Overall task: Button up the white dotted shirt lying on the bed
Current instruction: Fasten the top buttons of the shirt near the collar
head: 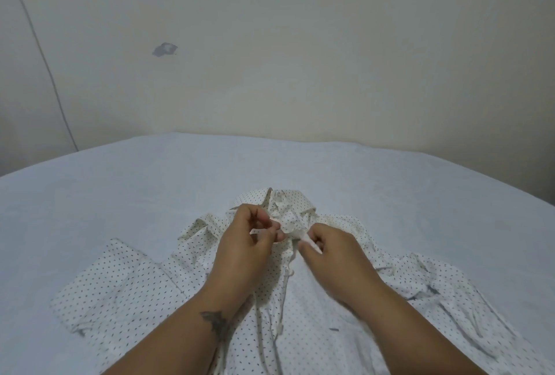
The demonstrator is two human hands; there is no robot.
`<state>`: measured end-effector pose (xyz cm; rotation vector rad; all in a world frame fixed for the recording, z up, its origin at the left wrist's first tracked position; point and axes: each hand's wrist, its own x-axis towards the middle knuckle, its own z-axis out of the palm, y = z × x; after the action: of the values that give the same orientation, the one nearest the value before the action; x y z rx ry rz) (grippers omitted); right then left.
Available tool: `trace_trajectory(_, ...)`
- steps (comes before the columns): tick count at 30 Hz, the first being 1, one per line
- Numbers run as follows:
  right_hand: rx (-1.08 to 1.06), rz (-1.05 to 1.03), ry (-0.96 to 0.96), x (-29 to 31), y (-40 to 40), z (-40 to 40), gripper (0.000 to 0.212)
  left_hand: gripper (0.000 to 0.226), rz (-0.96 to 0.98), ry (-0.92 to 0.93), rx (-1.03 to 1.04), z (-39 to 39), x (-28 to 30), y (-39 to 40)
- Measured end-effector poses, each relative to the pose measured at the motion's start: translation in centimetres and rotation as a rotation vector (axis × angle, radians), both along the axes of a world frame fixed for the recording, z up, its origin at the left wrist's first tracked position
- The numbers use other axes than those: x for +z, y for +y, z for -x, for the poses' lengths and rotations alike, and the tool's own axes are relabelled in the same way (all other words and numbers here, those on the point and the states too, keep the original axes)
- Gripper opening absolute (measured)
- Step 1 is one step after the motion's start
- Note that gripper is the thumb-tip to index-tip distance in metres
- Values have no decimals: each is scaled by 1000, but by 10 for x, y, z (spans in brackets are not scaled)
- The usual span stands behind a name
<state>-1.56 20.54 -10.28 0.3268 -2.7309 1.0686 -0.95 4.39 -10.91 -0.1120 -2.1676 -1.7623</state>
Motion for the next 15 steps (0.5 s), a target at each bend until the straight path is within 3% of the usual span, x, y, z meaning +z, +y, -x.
trace_trajectory(5, -35, 78, -122, 3, 4, 8, 37, 23, 491, 7, -44, -5, -4, -5)
trace_trajectory(10, 20, 191, -270, 4, 7, 4, 37, 17, 823, -10, -72, -9, -4, -4)
trace_trajectory(15, 76, 229, -404, 5, 7, 2, 40, 10, 907, -36, -74, -9, -5, -3)
